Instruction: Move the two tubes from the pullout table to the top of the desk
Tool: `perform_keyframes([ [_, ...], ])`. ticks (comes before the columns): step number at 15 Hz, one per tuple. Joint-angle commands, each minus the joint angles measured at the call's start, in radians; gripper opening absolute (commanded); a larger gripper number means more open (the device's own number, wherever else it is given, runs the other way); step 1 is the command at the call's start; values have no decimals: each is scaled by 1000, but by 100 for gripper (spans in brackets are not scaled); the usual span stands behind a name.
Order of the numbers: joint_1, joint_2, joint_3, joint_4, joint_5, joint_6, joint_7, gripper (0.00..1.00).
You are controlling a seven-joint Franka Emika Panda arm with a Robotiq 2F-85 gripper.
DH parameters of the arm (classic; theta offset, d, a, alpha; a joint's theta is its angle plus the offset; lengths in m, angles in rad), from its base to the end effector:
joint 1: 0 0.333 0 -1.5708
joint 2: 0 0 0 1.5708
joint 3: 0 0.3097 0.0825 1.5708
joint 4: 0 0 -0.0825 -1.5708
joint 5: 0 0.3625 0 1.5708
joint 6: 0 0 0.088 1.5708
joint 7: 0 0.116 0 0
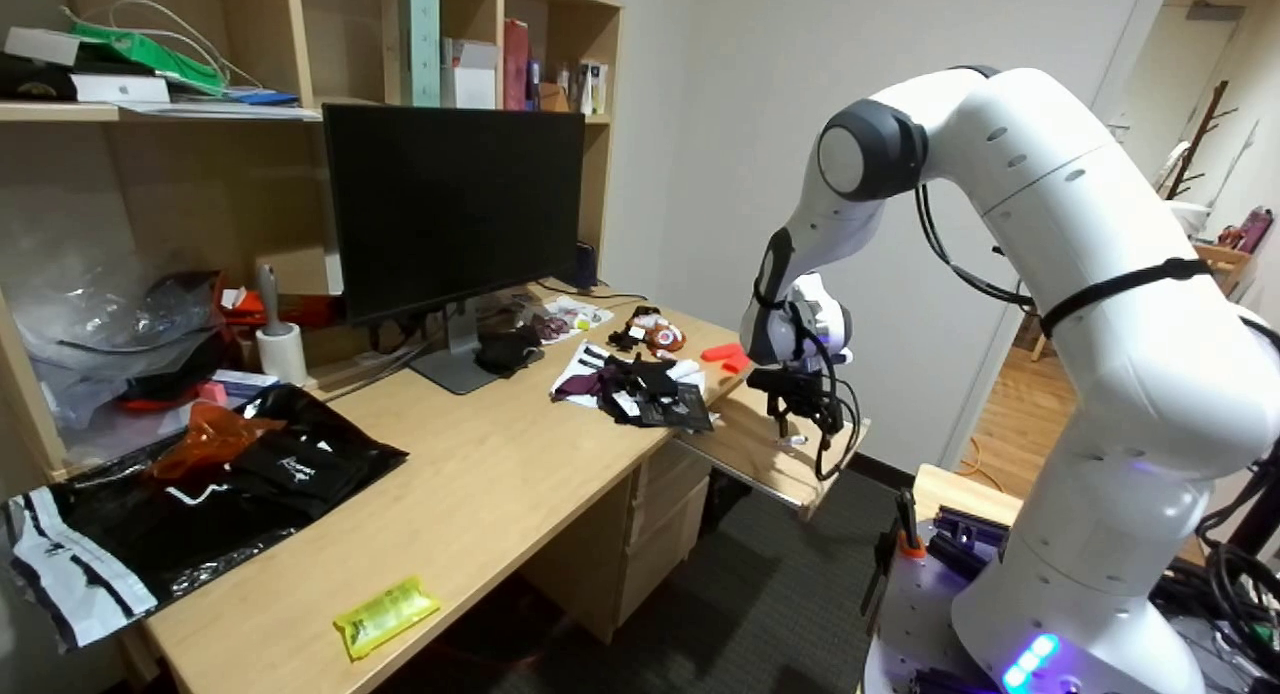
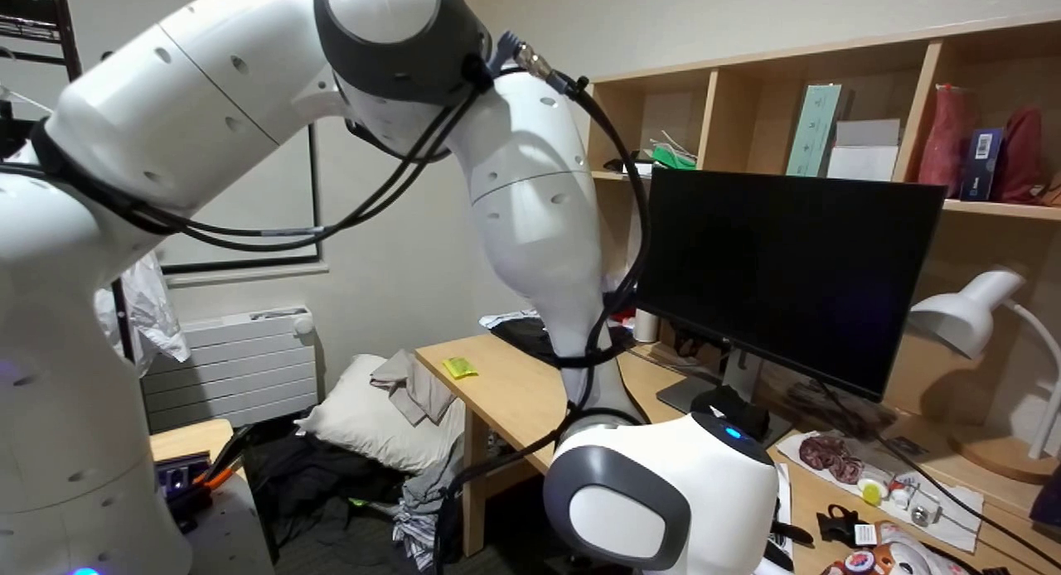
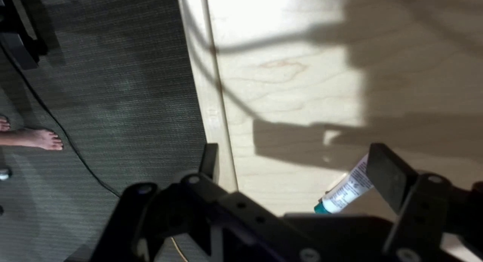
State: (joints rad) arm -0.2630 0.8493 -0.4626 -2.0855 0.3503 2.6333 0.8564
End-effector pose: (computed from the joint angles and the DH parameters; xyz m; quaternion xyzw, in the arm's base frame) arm 0.3651 -0.3699 0.0482 0.6148 -0.7767 -0.0769 0.1132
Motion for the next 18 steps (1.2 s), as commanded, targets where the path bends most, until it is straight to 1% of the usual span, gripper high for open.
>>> perform_keyframes([
  [1,-5,12,4,34,49,-4,161,100],
  [5,-30,26,20,52,96,31,318,100],
  [8,-38,51,16,57,115,75,431,100],
  [11,-71,72,36,59,121,164,467,100],
  [14,-103,95,54,80,113,185,480,100],
  [17,-125,109,73,101,108,181,471,100],
  [18,-126,115,75,108,107,181,473,77],
])
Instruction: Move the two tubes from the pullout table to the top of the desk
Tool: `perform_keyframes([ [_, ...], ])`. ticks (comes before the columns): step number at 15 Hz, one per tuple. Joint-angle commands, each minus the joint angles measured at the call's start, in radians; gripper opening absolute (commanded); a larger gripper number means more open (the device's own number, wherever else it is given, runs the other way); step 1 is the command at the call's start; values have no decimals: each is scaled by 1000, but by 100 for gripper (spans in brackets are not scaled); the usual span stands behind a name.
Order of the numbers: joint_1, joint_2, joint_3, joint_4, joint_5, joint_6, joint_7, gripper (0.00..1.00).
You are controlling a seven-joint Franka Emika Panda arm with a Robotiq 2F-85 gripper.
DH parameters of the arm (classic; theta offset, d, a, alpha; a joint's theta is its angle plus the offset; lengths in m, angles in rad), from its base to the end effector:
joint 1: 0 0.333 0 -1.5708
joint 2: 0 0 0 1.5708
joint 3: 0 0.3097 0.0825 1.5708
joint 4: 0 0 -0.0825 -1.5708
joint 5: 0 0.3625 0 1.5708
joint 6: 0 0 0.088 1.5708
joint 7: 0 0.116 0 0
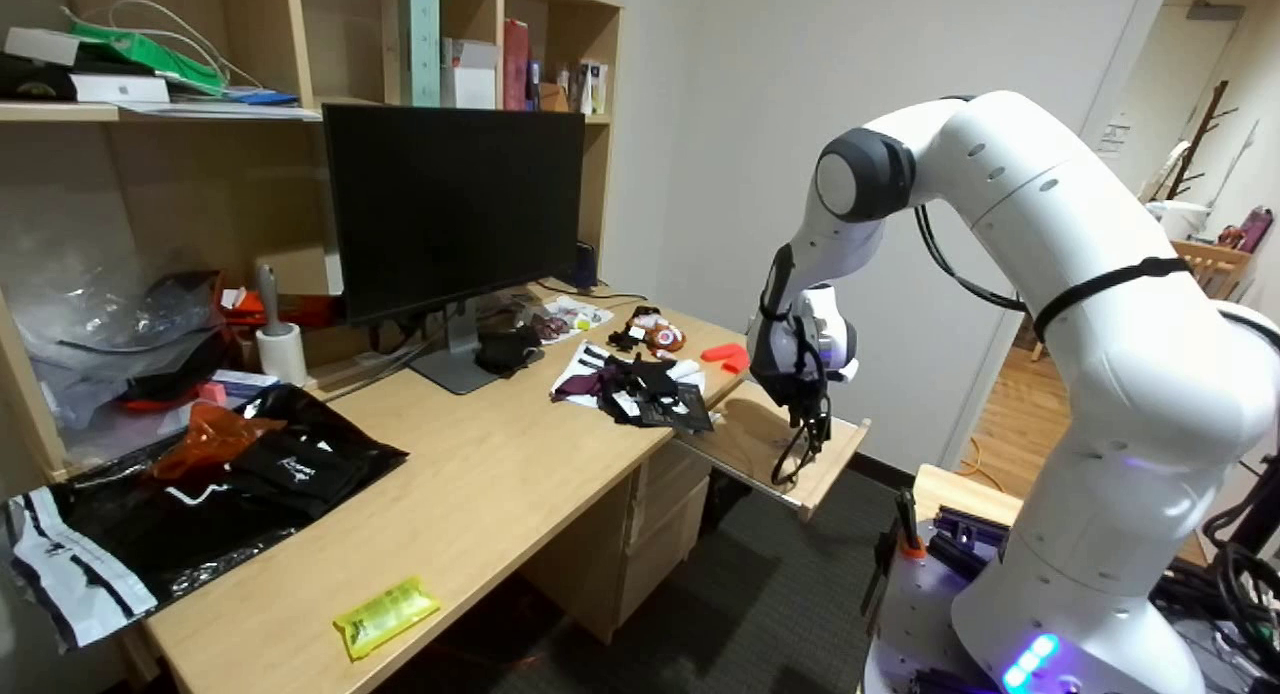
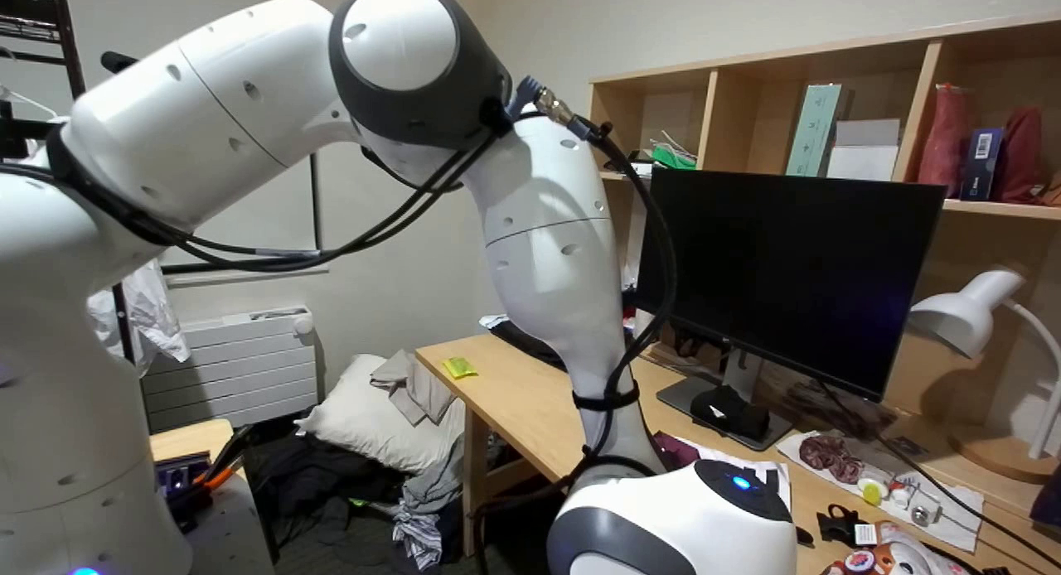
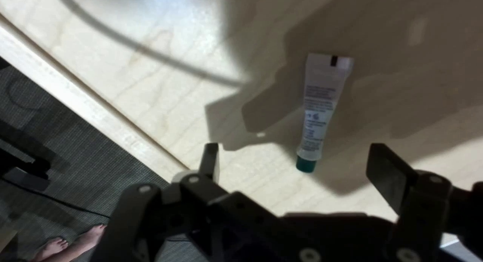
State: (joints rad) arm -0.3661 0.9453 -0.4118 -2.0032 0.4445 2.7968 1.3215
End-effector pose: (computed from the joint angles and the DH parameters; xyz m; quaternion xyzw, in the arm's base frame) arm 0.3595 -0.4087 0.0247 0.3707 -0.9234 0.0169 0.0982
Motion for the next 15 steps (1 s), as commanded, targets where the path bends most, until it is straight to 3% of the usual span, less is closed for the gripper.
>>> perform_keyframes([
  [1,-24,25,27,31,15,24,11,74],
  [11,-12,24,29,26,-1,20,-4,10],
  [13,-11,2,27,12,-6,10,-14,5],
  [15,-4,-33,17,-13,-11,6,-21,9],
])
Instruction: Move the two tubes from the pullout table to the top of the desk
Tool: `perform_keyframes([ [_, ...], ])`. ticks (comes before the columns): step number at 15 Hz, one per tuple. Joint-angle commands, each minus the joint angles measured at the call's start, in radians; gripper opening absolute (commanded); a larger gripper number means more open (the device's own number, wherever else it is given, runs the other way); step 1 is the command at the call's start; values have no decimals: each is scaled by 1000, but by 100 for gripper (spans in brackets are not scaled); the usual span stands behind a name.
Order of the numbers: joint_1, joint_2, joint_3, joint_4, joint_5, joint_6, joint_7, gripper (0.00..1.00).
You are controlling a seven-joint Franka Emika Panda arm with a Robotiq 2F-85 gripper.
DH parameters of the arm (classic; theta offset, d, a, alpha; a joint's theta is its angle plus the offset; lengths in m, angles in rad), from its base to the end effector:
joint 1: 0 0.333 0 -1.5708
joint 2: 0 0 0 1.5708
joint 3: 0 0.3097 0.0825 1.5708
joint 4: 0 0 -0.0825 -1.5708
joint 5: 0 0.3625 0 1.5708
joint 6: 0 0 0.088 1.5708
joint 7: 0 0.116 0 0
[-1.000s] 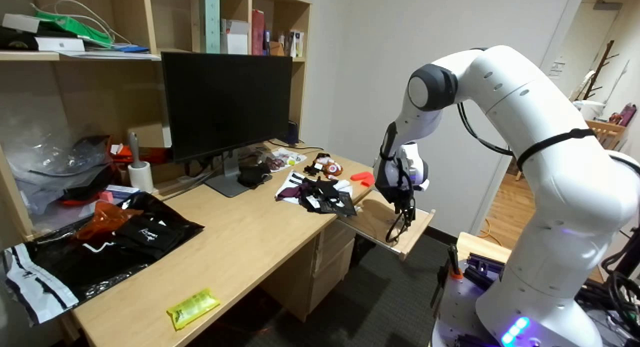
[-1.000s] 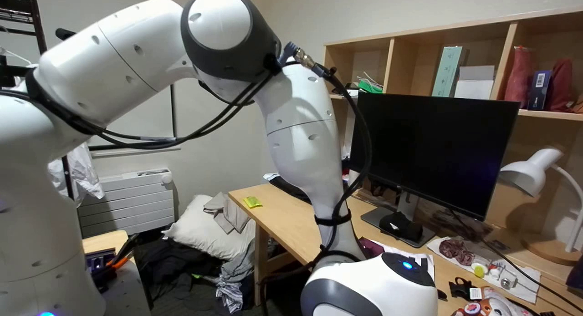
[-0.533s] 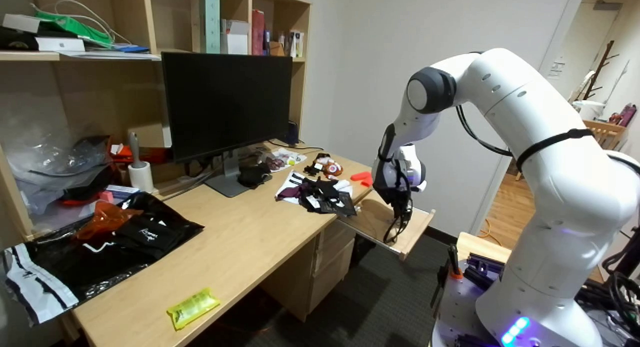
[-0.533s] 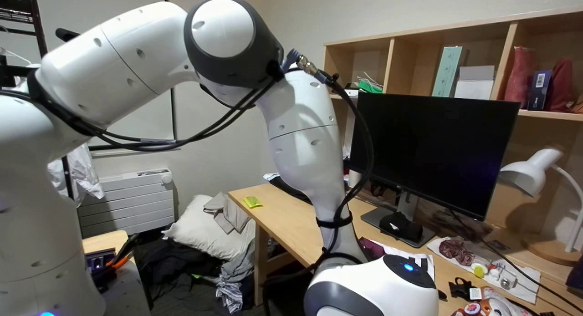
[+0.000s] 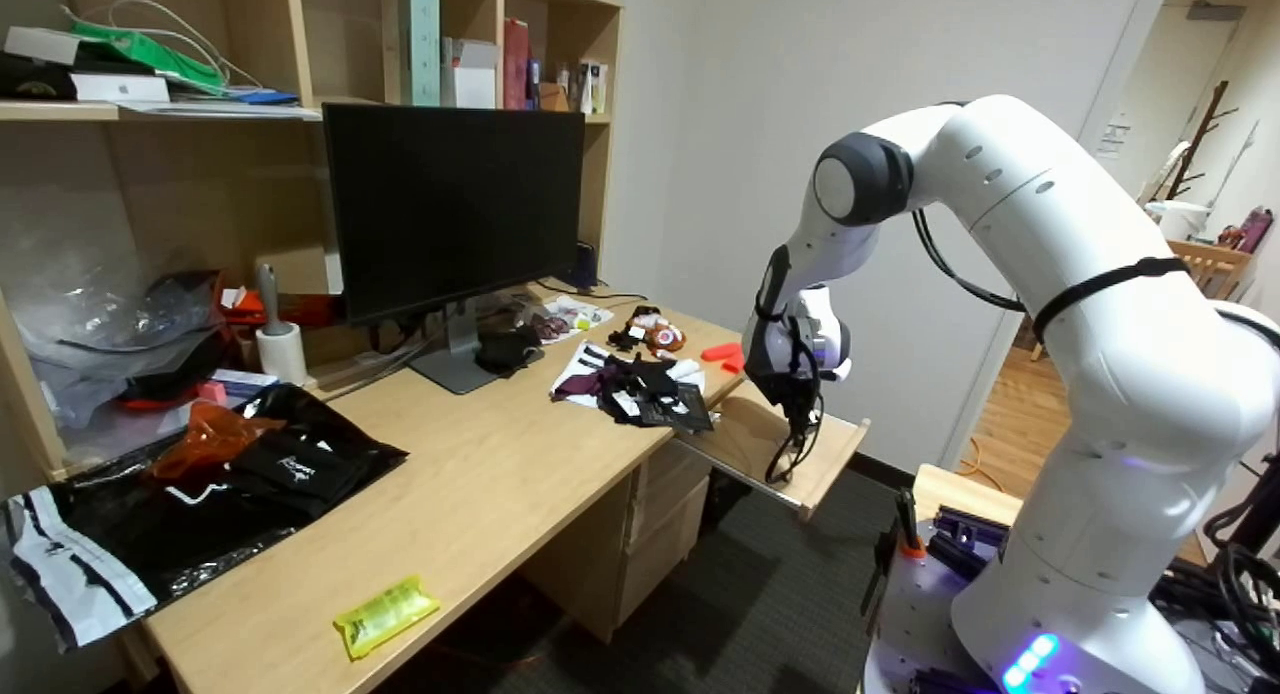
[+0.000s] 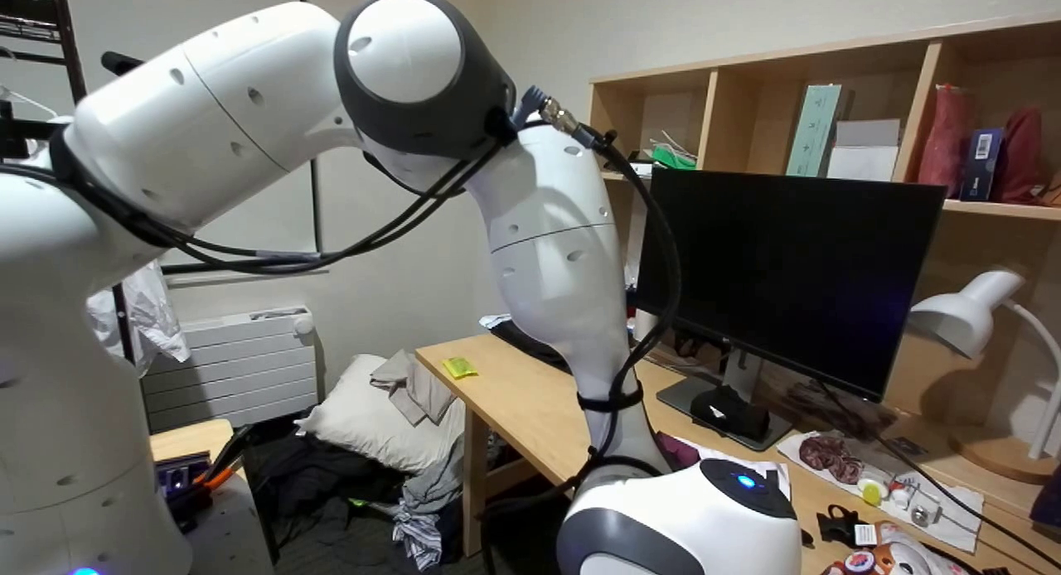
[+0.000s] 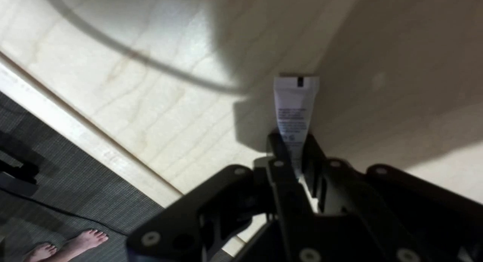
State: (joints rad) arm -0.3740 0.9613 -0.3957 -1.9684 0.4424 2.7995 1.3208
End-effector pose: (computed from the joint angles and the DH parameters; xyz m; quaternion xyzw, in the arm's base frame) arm 0.3718 -0.4097 0.0217 0.3777 -0.9212 0.0224 0.0907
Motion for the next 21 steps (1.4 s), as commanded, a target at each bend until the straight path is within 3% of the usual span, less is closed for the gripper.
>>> perform_keyframes([
  [1,5,-74,-2,-68,-11,10,-32,9],
  [6,10,-238,6,-153,-10,41,-98,9],
  [8,47,-312,-7,-173,-39,2,-125,9],
  [9,19,-205,-4,-98,-18,18,-85,9],
  [10,24,-234,-4,-106,-21,14,-87,13],
  [16,22,-204,-5,-103,-20,15,-87,13],
  [17,8,-212,7,-99,-9,4,-90,9],
  [21,-1,-265,64,-61,3,27,-127,9],
])
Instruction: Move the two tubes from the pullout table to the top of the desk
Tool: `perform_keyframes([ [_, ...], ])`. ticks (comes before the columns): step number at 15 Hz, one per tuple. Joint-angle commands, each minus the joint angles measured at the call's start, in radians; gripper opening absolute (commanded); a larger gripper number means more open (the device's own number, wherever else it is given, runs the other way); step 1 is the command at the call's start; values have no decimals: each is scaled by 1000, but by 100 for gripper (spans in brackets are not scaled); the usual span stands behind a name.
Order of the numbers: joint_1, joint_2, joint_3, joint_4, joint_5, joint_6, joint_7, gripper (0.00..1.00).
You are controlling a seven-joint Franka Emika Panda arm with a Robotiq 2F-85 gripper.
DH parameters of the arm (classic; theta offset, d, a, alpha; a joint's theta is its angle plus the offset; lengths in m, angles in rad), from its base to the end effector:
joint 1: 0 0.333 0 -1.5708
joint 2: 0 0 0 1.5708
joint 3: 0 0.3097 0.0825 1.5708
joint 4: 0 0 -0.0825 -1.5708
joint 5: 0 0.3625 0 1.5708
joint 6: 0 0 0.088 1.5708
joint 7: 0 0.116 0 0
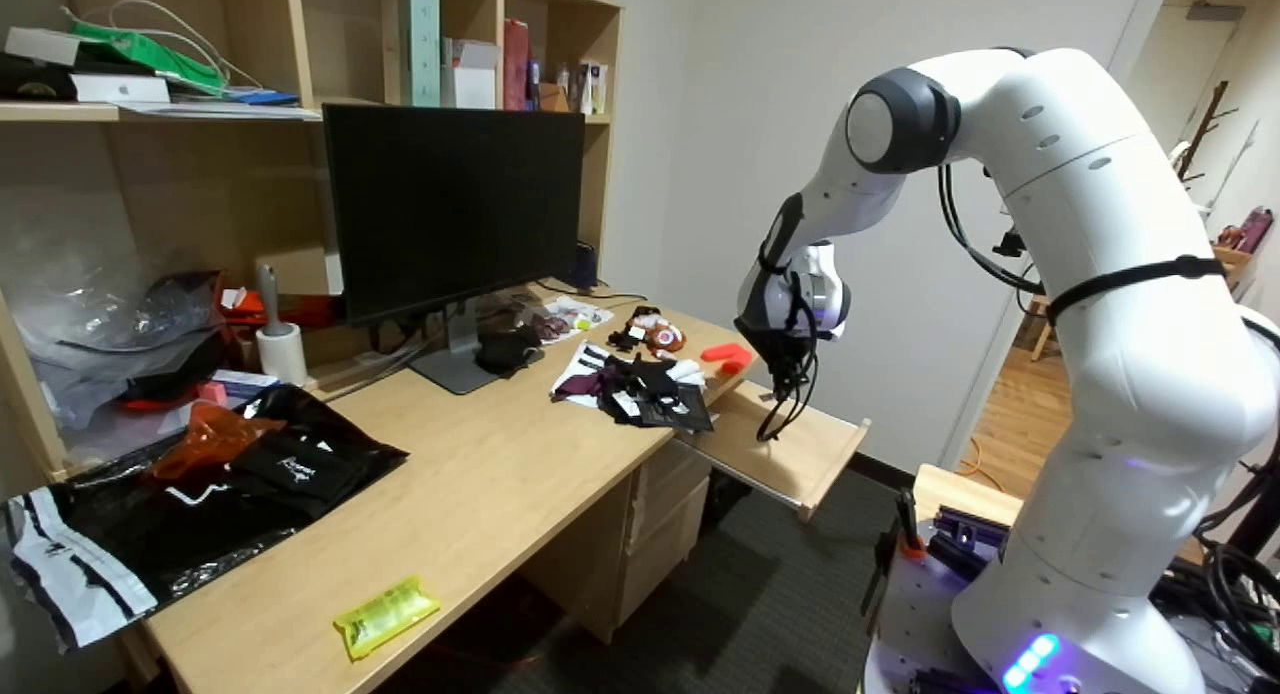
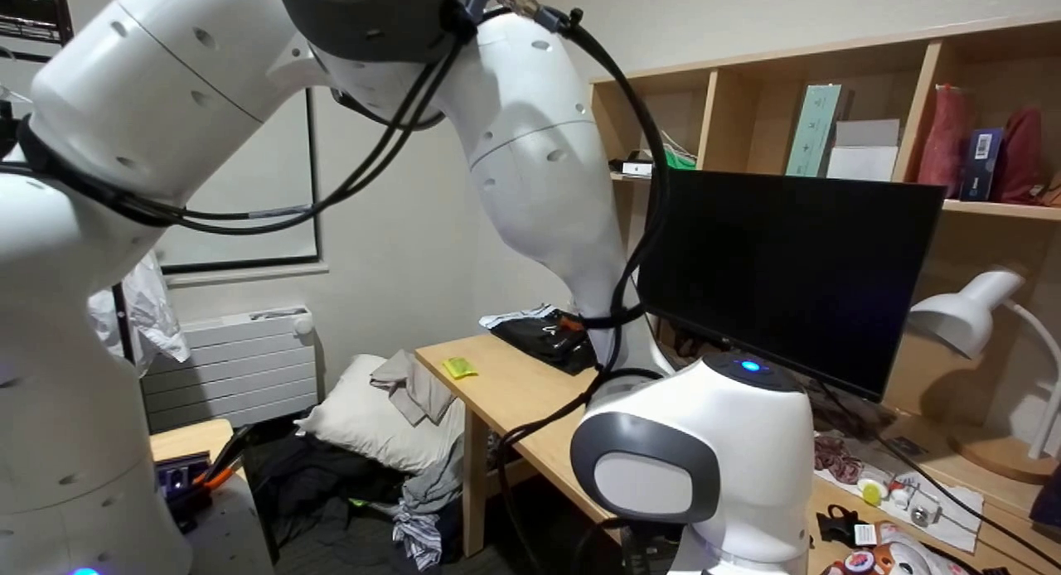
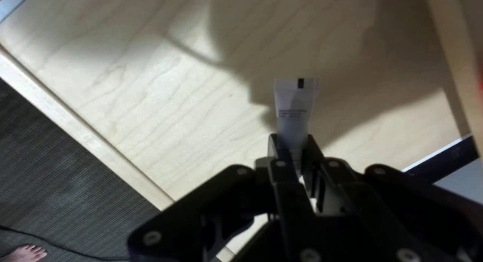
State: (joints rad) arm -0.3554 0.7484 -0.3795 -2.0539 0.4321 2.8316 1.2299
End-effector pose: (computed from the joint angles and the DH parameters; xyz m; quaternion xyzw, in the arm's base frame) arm 0.4065 -0.4017 0.1080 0.4228 -0.9029 0.0704 0.0335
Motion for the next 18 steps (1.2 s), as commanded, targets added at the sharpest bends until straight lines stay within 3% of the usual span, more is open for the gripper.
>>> perform_keyframes([
  [1,-5,-60,52,43,-4,2,-49,9],
  [6,23,-121,154,106,-18,1,-185,9],
  [13,160,-226,329,-92,14,123,-362,9],
  [16,119,-259,478,-188,94,197,-455,9],
  [17,185,-201,388,-105,64,157,-381,13],
  [18,182,-211,421,-133,84,175,-401,13],
])
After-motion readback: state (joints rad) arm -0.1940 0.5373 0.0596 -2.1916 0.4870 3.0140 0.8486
